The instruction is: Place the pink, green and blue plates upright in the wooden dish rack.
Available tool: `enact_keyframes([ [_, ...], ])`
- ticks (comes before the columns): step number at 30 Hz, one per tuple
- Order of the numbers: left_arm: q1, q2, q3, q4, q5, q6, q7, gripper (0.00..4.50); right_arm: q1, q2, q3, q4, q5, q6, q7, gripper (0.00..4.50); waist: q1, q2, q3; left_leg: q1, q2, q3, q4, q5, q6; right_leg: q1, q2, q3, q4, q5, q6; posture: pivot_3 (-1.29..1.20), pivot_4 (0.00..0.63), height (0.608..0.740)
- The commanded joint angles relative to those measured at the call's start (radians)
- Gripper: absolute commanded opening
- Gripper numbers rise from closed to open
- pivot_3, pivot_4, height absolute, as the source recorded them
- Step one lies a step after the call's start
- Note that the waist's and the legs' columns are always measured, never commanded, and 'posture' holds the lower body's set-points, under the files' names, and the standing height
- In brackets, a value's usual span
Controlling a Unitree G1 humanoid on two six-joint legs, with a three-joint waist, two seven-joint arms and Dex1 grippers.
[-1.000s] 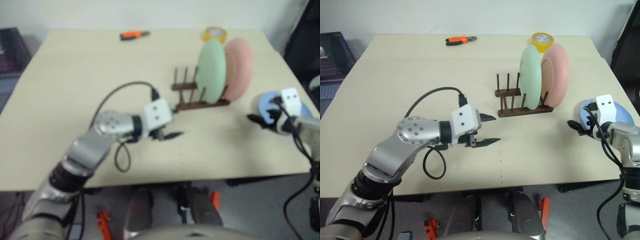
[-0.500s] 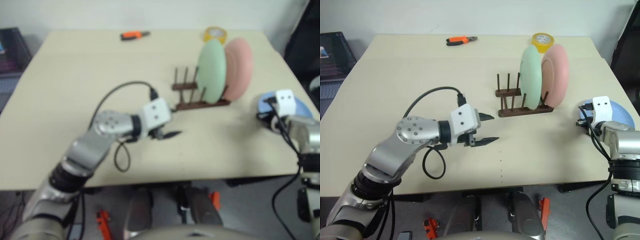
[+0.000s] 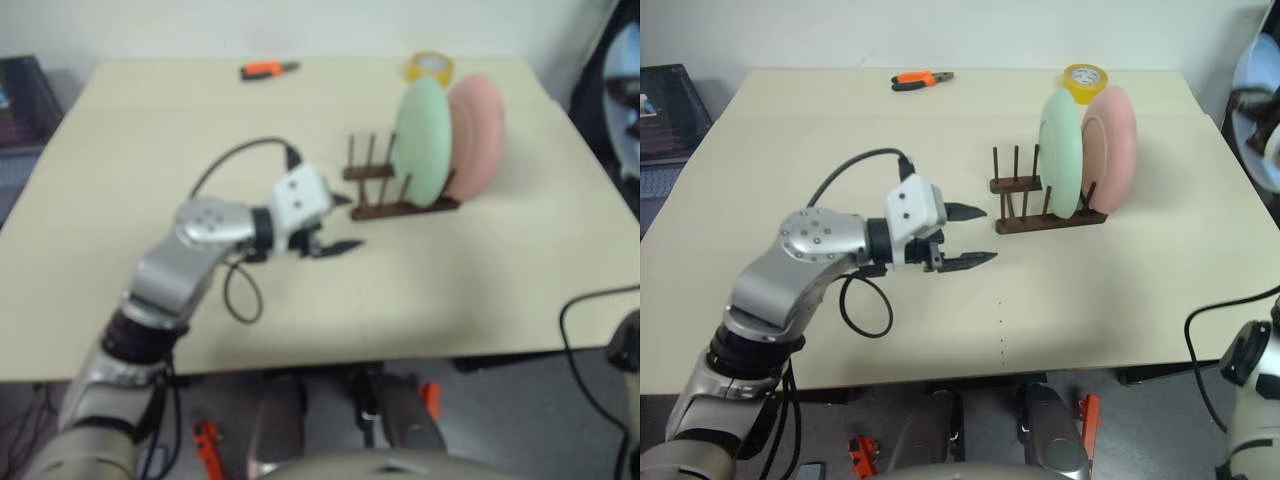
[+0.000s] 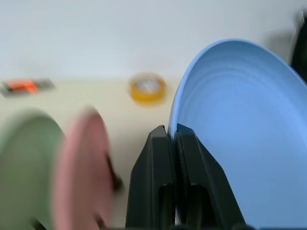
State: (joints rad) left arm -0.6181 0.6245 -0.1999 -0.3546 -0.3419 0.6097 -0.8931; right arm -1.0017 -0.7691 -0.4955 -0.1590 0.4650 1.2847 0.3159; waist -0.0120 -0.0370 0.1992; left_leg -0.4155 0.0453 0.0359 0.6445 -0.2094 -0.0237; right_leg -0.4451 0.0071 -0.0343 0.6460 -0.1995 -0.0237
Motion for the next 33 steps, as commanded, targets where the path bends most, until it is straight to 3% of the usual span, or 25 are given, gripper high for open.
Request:
enact_keyframes([
  [1,-0.009,-0.009,0.124,-0.016,-0.132,0.040,-0.030,3.35,-0.174,0.076,-0.024,-0.057,0.119,-0.008,0.008,0.02,-0.007,0.000,0.000,0.000,0.000,0.000,0.000,0.000,0.000,0.000,0.000,0.000,0.000,0.000,0.000,0.00,0.150,0.740],
  [5,0.033,0.001,0.233,-0.022,-0.250,0.107,-0.025,3.35,-0.318,0.273,-0.078,0.001,0.295,-0.056,0.040,0.02,-0.019,0.000,0.000,0.000,0.003,-0.002,0.000,0.000,0.000,0.000,0.003,-0.001,0.001,0.000,0.000,0.00,0.150,0.740],
  [11,0.158,0.060,0.225,-0.118,-0.240,0.124,0.004,3.35,-0.382,0.441,-0.182,0.189,0.507,-0.070,-0.009,0.02,-0.014,0.000,-0.001,0.000,0.002,-0.002,0.001,0.000,0.000,0.001,0.002,-0.001,0.002,0.000,0.000,0.00,0.150,0.740],
  [18,0.262,0.064,0.253,-0.227,-0.284,0.171,0.082,3.35,-0.330,0.500,-0.291,0.415,0.674,-0.060,-0.156,0.02,-0.001,0.000,-0.001,-0.001,0.001,-0.001,0.001,0.000,0.000,0.002,-0.004,-0.001,0.000,0.001,0.000,0.00,0.150,0.740],
  [33,0.340,0.084,0.274,-0.320,-0.344,0.214,0.170,3.35,-0.221,0.608,-0.198,0.463,0.845,-0.070,-0.306,0.02,-0.001,0.001,-0.001,0.001,0.003,-0.003,0.001,0.000,0.000,0.002,0.004,-0.002,0.001,0.000,-0.001,0.00,0.150,0.740],
])
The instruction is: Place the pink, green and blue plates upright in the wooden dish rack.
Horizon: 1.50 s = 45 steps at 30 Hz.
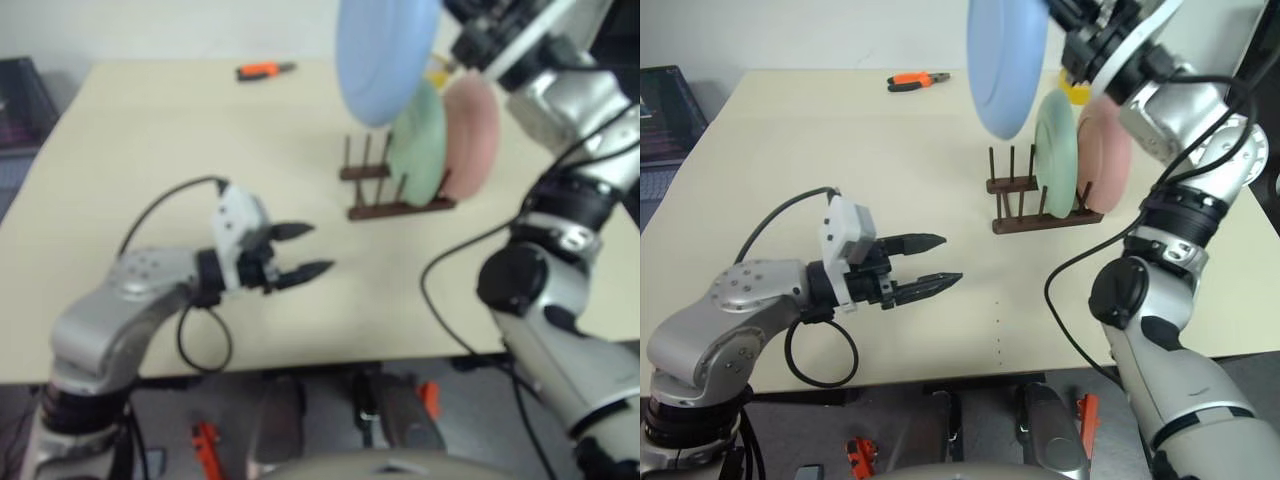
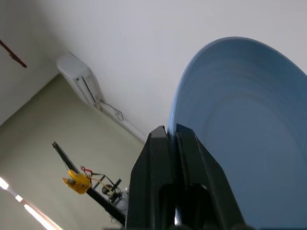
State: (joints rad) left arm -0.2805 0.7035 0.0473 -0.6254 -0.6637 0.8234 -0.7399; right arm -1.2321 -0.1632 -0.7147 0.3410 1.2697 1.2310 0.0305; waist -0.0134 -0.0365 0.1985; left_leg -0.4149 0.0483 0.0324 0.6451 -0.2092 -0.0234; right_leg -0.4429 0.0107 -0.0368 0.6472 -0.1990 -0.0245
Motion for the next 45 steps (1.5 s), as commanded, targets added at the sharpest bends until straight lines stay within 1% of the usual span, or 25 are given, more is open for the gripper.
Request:
enact_keyframes([
  [1,0.005,0.006,0.025,-0.051,-0.023,0.000,0.022,3.35,0.026,0.003,0.037,-0.043,0.034,-0.018,-0.026,0.02,0.000,0.000,0.000,0.000,0.000,0.000,0.000,0.000,0.000,0.000,0.000,0.000,0.000,0.000,0.000,0.00,0.150,0.740],
  [8,0.023,0.014,0.027,-0.065,-0.036,0.005,0.040,3.35,0.105,-0.006,0.115,-0.103,0.028,-0.051,-0.036,0.02,0.001,0.000,0.000,-0.001,-0.001,0.001,0.000,0.000,0.000,0.000,0.000,0.001,-0.002,0.000,0.000,0.00,0.150,0.740],
  [11,0.027,0.019,0.023,-0.065,-0.035,0.004,0.042,3.35,0.119,-0.008,0.133,-0.126,0.047,-0.054,-0.039,0.02,0.002,0.000,0.000,-0.001,-0.001,0.001,0.000,0.000,0.000,0.000,0.000,0.001,-0.002,0.000,0.000,0.00,0.150,0.740],
  [20,0.031,0.030,0.020,-0.060,-0.036,-0.003,0.043,3.35,0.148,-0.024,0.178,-0.179,0.041,-0.092,-0.046,0.02,0.002,0.000,0.000,-0.001,0.000,0.000,0.000,0.000,0.000,0.000,0.000,0.000,-0.002,0.000,0.000,0.00,0.150,0.740],
  [31,0.033,0.035,0.005,-0.055,-0.024,-0.009,0.040,3.35,0.208,-0.037,0.234,-0.198,0.023,-0.119,-0.048,0.02,0.003,0.000,0.000,-0.001,0.000,0.000,-0.001,0.000,0.000,0.000,0.000,0.000,-0.002,0.000,0.000,0.00,0.150,0.740],
  [40,0.030,0.037,0.003,-0.054,-0.023,-0.011,0.039,3.35,0.222,-0.064,0.262,-0.181,-0.011,-0.144,-0.056,0.02,0.003,0.000,0.000,-0.001,0.000,0.000,-0.001,0.000,0.000,-0.001,0.000,0.000,-0.002,0.000,0.000,0.00,0.150,0.740],
  [43,0.025,0.037,0.000,-0.050,-0.020,-0.012,0.038,3.35,0.220,-0.063,0.262,-0.181,-0.004,-0.148,-0.051,0.71,0.003,0.000,0.000,-0.001,0.000,0.000,-0.001,0.000,0.000,-0.001,0.000,0.000,-0.002,0.000,0.000,0.00,0.150,0.740],
  [45,0.023,0.036,-0.001,-0.048,-0.018,-0.013,0.037,3.35,0.218,-0.066,0.265,-0.189,-0.004,-0.150,-0.039,1.38,0.003,0.000,0.000,-0.001,0.000,0.000,-0.001,0.000,0.000,-0.001,0.000,0.000,-0.002,0.000,0.000,0.00,0.150,0.740],
])
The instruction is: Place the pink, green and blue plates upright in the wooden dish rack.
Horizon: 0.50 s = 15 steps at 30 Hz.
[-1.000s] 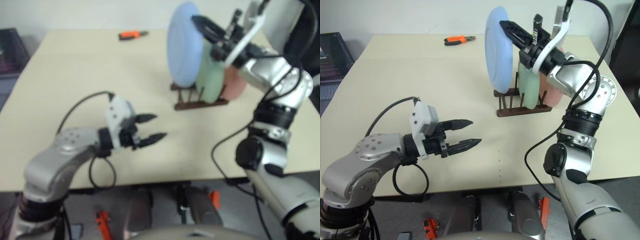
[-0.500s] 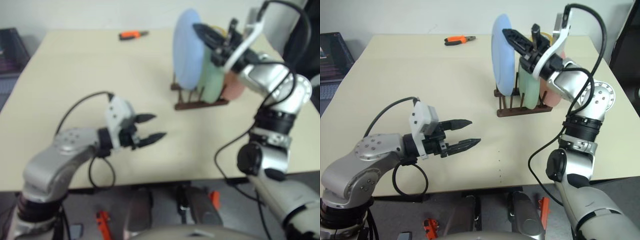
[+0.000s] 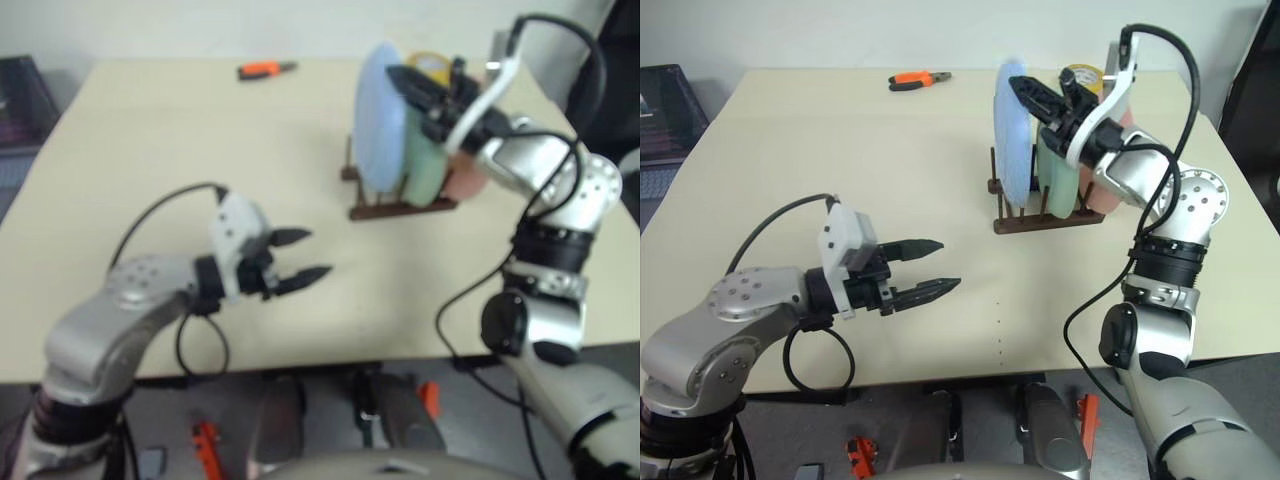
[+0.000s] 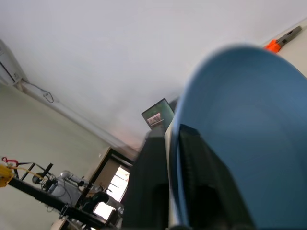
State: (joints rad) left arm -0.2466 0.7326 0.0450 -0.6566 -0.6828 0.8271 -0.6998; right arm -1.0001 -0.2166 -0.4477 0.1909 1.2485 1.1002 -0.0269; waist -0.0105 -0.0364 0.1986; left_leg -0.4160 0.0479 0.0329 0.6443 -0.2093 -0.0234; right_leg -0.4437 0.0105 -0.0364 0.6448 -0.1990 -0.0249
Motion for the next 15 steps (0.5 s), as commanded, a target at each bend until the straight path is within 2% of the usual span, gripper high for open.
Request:
enact_keyframes([
  [1,-0.012,0.007,0.001,-0.016,0.001,-0.017,-0.003,3.35,-0.015,-0.014,0.001,-0.044,0.013,-0.024,0.025,1.73,0.000,0.000,0.000,0.000,0.000,0.000,0.000,0.000,0.000,0.000,0.000,0.000,0.000,0.000,0.000,0.00,0.150,0.740],
  [7,-0.016,0.006,-0.003,-0.013,0.004,-0.017,-0.003,3.35,-0.028,-0.057,0.053,-0.095,-0.084,-0.092,0.082,3.82,0.001,0.000,0.000,0.000,0.000,0.000,0.000,0.000,0.000,0.000,0.000,0.000,0.000,0.000,0.000,0.00,0.150,0.740],
  [15,-0.022,0.007,-0.005,-0.003,0.009,-0.023,-0.010,3.35,-0.065,-0.187,0.161,-0.211,-0.209,-0.139,0.235,3.82,0.002,0.000,0.000,-0.001,0.000,0.000,-0.001,0.000,0.000,-0.001,0.000,0.000,-0.001,0.000,0.000,0.00,0.150,0.740],
])
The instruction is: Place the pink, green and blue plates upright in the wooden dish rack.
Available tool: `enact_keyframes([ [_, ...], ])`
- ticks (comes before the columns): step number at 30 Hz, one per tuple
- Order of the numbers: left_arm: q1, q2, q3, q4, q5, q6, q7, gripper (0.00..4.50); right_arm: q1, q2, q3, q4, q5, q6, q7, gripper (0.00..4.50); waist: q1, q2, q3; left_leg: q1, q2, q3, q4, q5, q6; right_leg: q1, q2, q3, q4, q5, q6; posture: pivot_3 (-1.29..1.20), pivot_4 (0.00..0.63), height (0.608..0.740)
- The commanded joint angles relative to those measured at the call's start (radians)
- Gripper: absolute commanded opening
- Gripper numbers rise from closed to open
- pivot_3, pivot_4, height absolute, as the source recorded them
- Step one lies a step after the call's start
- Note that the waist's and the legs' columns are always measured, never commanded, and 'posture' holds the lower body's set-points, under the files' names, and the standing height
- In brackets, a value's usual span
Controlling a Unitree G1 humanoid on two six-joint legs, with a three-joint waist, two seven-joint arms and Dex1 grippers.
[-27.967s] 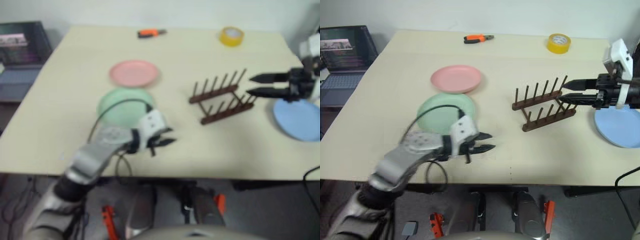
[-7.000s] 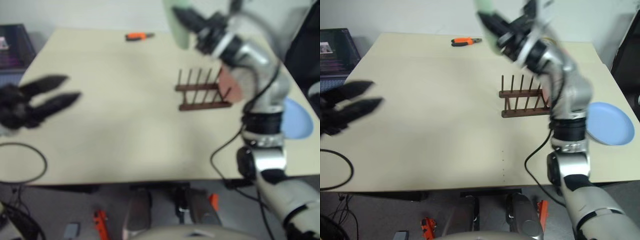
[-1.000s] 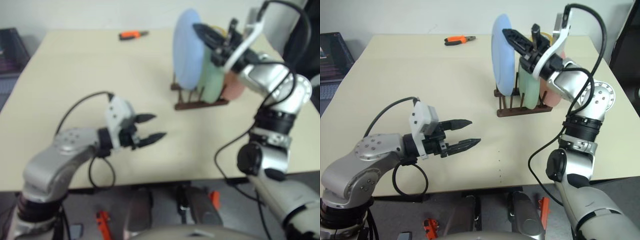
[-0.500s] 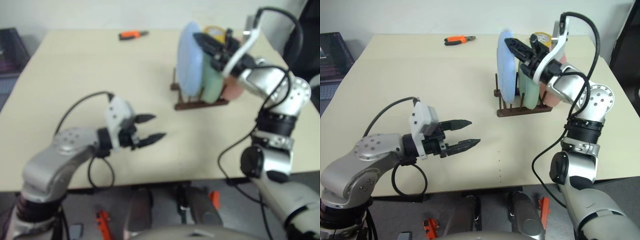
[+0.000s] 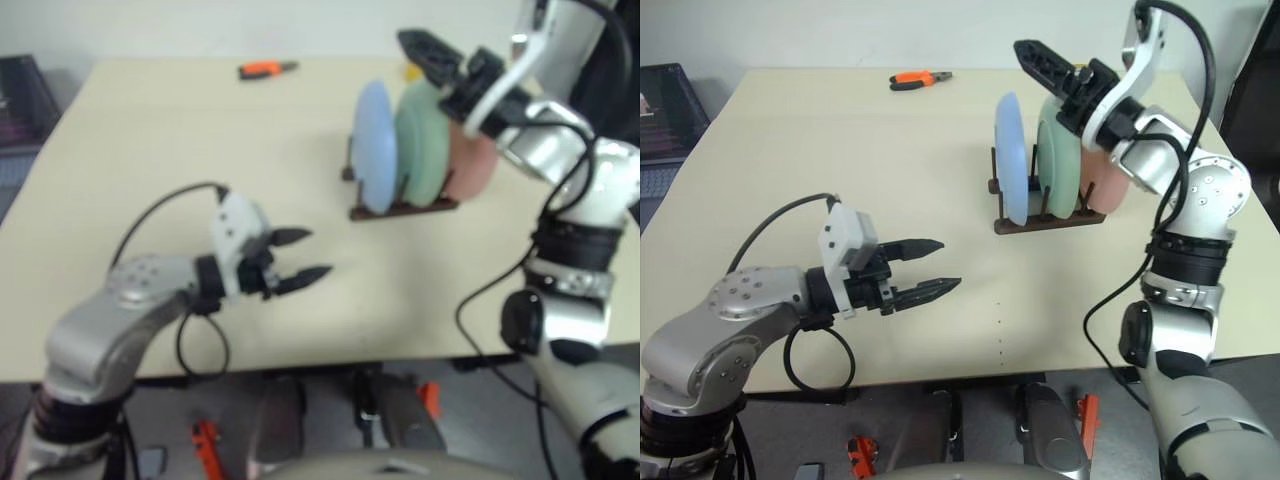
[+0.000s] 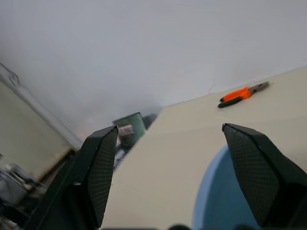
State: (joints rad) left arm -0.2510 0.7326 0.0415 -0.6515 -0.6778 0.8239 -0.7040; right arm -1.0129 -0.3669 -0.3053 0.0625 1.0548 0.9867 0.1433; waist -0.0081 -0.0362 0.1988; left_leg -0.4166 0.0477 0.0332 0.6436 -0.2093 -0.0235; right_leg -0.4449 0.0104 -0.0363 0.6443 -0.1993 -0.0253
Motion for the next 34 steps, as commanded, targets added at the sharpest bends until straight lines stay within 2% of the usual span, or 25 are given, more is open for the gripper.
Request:
enact_keyframes([
  [1,-0.017,0.007,-0.003,-0.007,0.007,-0.022,-0.007,3.35,-0.053,-0.060,0.035,-0.097,-0.034,-0.030,0.096,3.82,-0.001,0.000,0.000,0.000,0.000,0.000,0.000,0.000,0.000,0.000,0.000,0.000,0.000,0.000,0.000,0.00,0.150,0.740],
  [5,-0.023,0.031,0.027,0.008,0.007,-0.030,-0.027,3.35,-0.058,-0.226,0.039,-0.160,0.006,0.045,0.271,3.82,0.005,0.000,0.000,0.000,0.000,0.000,-0.001,0.000,0.000,0.000,0.000,0.000,0.000,0.000,-0.001,0.00,0.150,0.740],
  [7,-0.023,0.060,0.055,0.022,0.005,-0.038,-0.047,3.35,-0.015,-0.328,0.054,-0.214,0.021,0.070,0.398,3.82,0.009,0.000,0.000,0.000,0.000,0.000,-0.001,0.000,0.000,0.000,0.000,-0.001,-0.001,-0.001,-0.001,0.00,0.150,0.740],
  [11,-0.020,0.142,0.170,0.042,-0.053,-0.039,-0.129,3.35,0.181,-0.598,0.107,-0.240,-0.126,-0.011,0.683,3.82,0.010,-0.001,0.000,-0.001,0.000,-0.001,-0.001,-0.001,-0.001,0.000,-0.002,-0.002,-0.003,-0.002,-0.003,0.00,0.150,0.740],
  [12,-0.019,0.171,0.210,0.057,-0.066,-0.036,-0.153,3.35,0.229,-0.661,0.112,-0.214,-0.174,-0.052,0.742,3.82,0.010,-0.001,0.000,0.000,-0.001,0.000,-0.001,-0.001,-0.001,0.000,-0.003,-0.002,-0.003,-0.005,-0.008,0.00,0.150,0.740],
  [15,-0.003,0.264,0.318,0.132,-0.062,-0.053,-0.233,3.35,0.314,-0.770,0.120,-0.106,-0.293,-0.173,0.865,3.82,0.005,0.000,0.001,0.000,-0.002,0.001,0.000,-0.001,-0.001,-0.001,-0.008,-0.002,-0.002,-0.006,-0.009,0.00,0.150,0.740],
  [19,0.036,0.387,0.418,0.310,0.014,-0.129,-0.354,3.35,0.381,-0.806,0.139,0.072,-0.417,-0.346,1.007,3.82,-0.006,0.000,0.001,0.002,-0.001,0.001,0.000,-0.001,-0.001,-0.001,-0.008,-0.003,-0.001,-0.006,-0.010,0.00,0.150,0.740],
  [24,0.099,0.468,0.529,0.450,0.049,-0.173,-0.469,3.35,0.369,-0.752,0.120,0.145,-0.442,-0.404,1.066,3.82,-0.018,0.001,0.002,0.001,-0.001,0.001,-0.003,-0.001,-0.001,-0.004,-0.007,-0.004,0.000,-0.007,-0.011,0.00,0.150,0.740],
  [28,0.163,0.492,0.582,0.453,0.089,-0.183,-0.499,3.35,0.379,-0.735,0.093,0.133,-0.426,-0.409,1.106,3.82,-0.018,0.002,0.003,0.000,-0.001,0.003,-0.005,-0.001,-0.002,-0.006,-0.008,-0.002,0.000,-0.007,-0.012,0.00,0.150,0.740],
  [34,0.273,0.490,0.695,0.363,0.073,-0.096,-0.530,3.35,0.407,-0.706,0.045,0.130,-0.396,-0.385,1.118,3.82,-0.018,0.002,0.003,0.000,-0.001,0.005,-0.008,-0.002,-0.003,-0.007,-0.009,-0.002,0.000,-0.007,-0.009,0.00,0.150,0.740],
])
